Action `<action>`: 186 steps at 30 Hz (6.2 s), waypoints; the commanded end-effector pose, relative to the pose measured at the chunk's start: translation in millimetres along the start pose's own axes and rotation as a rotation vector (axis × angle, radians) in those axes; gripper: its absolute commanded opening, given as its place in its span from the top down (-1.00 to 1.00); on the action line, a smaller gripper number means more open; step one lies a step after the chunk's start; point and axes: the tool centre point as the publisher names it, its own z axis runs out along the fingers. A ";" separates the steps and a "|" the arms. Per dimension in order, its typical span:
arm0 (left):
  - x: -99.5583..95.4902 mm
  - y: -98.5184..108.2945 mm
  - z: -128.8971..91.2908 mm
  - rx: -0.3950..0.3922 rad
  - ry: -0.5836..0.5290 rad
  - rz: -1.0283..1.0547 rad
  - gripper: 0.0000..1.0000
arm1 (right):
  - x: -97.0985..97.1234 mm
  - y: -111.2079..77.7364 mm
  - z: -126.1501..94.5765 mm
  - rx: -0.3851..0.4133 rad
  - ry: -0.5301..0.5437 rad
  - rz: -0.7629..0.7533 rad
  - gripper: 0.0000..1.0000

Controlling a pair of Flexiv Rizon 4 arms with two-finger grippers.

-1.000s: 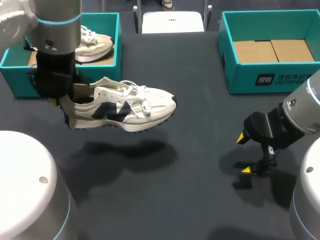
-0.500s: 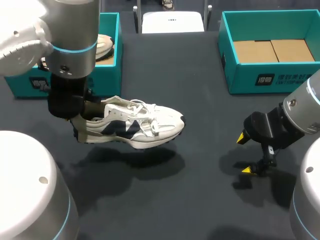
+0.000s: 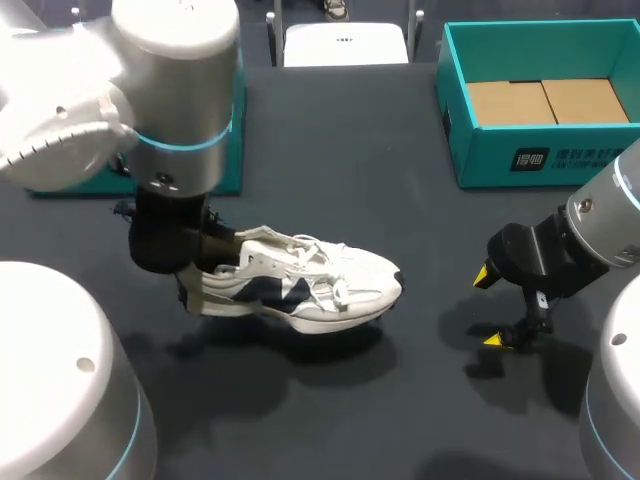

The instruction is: Take the shoe out of the shoebox, open the shoe tongue, remove and reinsert the insole, then place the shoe into the shoebox

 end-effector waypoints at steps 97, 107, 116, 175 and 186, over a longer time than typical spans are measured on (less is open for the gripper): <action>-98.1 15.9 27.7 -0.054 -0.072 -0.079 -1.00 | 2.5 -0.5 -1.4 0.001 -0.003 0.000 -1.00; -63.9 -5.8 -5.5 0.045 -0.315 -0.251 -1.00 | 2.5 -0.5 -1.4 0.001 -0.003 0.000 -1.00; -30.3 -14.6 3.1 0.213 -0.516 -0.358 -1.00 | 2.5 -0.5 -1.4 0.001 -0.003 0.000 -1.00; -9.6 -3.8 53.4 0.871 -0.993 -0.877 -1.00 | 2.5 -0.5 -1.4 0.001 -0.003 0.000 -1.00; -30.5 -0.1 84.5 0.967 -1.078 -1.027 -1.00 | 2.5 -0.5 -1.4 0.001 -0.003 0.000 -1.00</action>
